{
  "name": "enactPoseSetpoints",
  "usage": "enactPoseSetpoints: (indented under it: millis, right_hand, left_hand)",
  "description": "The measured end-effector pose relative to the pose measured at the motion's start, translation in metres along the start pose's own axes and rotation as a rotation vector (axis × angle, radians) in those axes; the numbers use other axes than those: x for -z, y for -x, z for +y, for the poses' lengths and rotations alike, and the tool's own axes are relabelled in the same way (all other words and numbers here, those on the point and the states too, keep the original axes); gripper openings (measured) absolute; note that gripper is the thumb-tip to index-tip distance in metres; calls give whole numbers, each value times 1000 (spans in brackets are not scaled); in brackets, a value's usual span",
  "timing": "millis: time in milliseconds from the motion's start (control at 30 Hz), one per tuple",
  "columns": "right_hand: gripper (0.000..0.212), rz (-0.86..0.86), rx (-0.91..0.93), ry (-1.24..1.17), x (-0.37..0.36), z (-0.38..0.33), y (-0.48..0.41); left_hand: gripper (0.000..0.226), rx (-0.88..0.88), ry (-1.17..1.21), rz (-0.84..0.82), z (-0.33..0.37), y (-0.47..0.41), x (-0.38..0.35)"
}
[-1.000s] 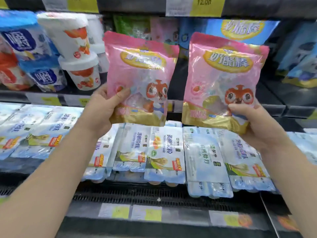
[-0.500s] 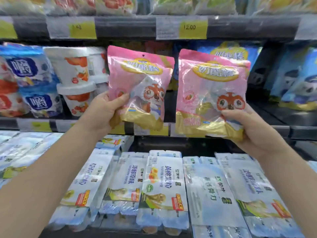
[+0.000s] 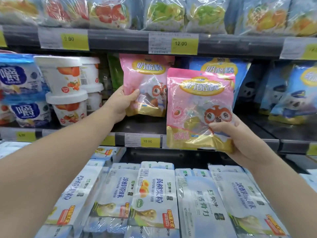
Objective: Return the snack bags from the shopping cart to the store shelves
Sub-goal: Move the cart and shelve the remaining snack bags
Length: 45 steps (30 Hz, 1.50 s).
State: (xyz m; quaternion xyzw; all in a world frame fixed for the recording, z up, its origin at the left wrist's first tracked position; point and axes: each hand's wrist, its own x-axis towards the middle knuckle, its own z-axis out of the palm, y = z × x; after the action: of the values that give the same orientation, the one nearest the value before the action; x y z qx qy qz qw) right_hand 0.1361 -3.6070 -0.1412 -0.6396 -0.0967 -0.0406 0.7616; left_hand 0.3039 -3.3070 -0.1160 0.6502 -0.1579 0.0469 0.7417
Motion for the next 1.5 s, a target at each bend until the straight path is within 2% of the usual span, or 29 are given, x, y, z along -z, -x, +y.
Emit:
enactPoseSetpoints:
  millis: [100, 233, 400, 567, 700, 833, 1167, 1300, 1500]
  right_hand:
    - [70, 5, -22, 32, 1, 1, 3]
    - [66, 27, -32, 47, 5, 1, 5]
    - [76, 32, -31, 69, 10, -1, 3]
    - [65, 30, 5, 52, 11, -8, -1]
    - [57, 28, 27, 65, 11, -12, -3]
    - [55, 1, 22, 85, 13, -13, -3]
    - [53, 25, 35, 67, 5, -9, -5]
    - [53, 32, 36, 64, 3, -8, -4]
    - [57, 33, 34, 57, 1, -4, -3]
  left_hand:
    - [8, 0, -13, -16, -10, -22, 1]
    - [30, -42, -61, 14, -17, -48, 0]
    - [32, -52, -66, 63, -26, -77, -4]
    - [28, -58, -80, 95, -36, -101, -15]
    - [38, -78, -74, 127, -47, -118, -17]
    - [38, -86, -53, 137, -53, -130, -19]
    - [42, -143, -127, 105, -57, -129, -18]
    - [55, -117, -101, 53, -51, -122, -16]
    - [76, -84, -130, -116, -43, -104, -10]
